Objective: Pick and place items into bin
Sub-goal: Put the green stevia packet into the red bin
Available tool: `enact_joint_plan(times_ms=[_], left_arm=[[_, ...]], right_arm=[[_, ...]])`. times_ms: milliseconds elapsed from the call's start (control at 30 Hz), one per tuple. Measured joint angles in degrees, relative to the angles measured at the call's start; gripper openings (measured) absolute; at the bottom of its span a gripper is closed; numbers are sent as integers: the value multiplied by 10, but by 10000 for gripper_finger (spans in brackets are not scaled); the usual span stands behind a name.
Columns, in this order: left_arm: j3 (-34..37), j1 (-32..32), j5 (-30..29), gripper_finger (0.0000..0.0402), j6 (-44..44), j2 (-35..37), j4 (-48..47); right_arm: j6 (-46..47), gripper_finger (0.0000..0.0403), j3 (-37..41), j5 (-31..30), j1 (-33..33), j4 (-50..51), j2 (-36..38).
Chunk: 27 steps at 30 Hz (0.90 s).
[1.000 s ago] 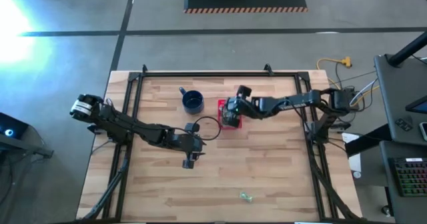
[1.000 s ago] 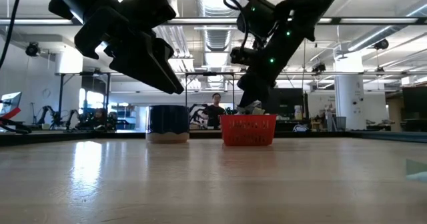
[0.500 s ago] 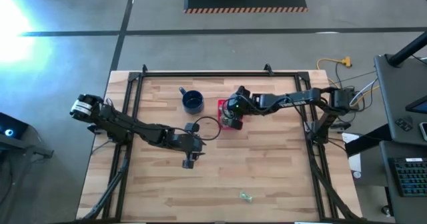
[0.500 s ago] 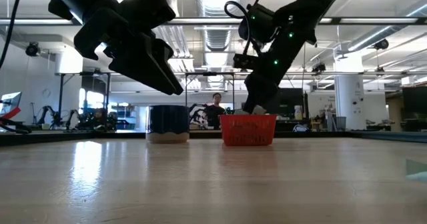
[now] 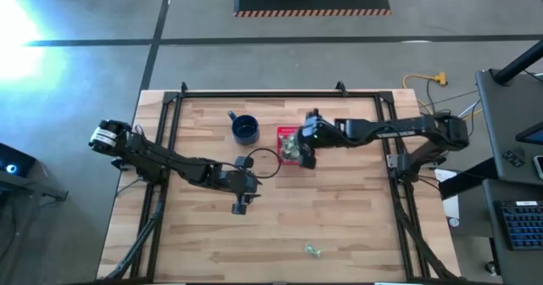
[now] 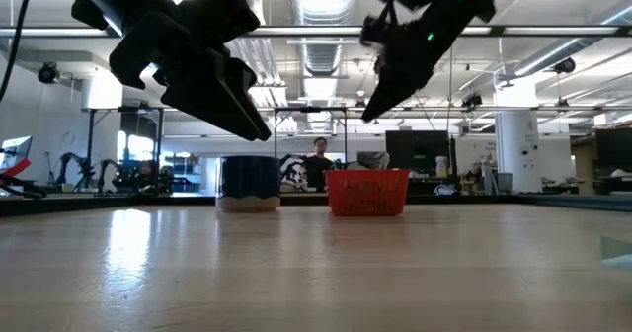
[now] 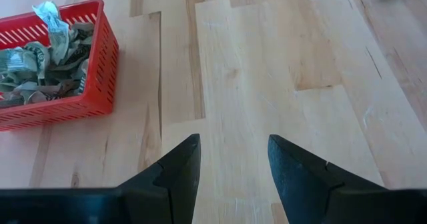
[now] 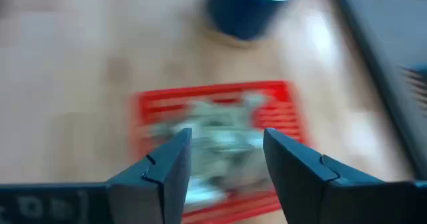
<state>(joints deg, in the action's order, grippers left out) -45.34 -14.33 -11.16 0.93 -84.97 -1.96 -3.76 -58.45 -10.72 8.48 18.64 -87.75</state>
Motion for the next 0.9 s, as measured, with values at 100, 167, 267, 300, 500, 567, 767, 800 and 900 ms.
enact_joint_plan(times_ms=[100, 167, 267, 300, 500, 567, 767, 800, 900], left_arm=[[0, 0, 0, 160, 0, 0, 0], [0, 0, 0, 160, 0, 0, 0], [0, 0, 0, 160, 0, 0, 0], [0, 0, 0, 160, 0, 0, 0], [0, 0, 0, 160, 0, 0, 1], [1, 0, 0, 160, 0, 0, 1], [1, 0, 0, 160, -1, 0, 3], [1, 0, 0, 160, -2, 0, 3], [1, 0, 0, 160, -1, 0, 4]], right_arm=[[7, 178, 8, 75, -31, 22, 29], [25, 178, 17, 121, -58, 23, 42], [54, 178, 31, 141, -115, 22, 50], [65, 178, 35, 142, -136, 22, 50], [164, 178, 51, 112, -264, 9, 25], [199, 178, 52, 89, -307, -1, 10], [295, 176, 52, 12, -410, -35, -32], [308, 175, 51, -1, -422, -47, -41], [336, 171, 51, -27, -455, -80, -71]])
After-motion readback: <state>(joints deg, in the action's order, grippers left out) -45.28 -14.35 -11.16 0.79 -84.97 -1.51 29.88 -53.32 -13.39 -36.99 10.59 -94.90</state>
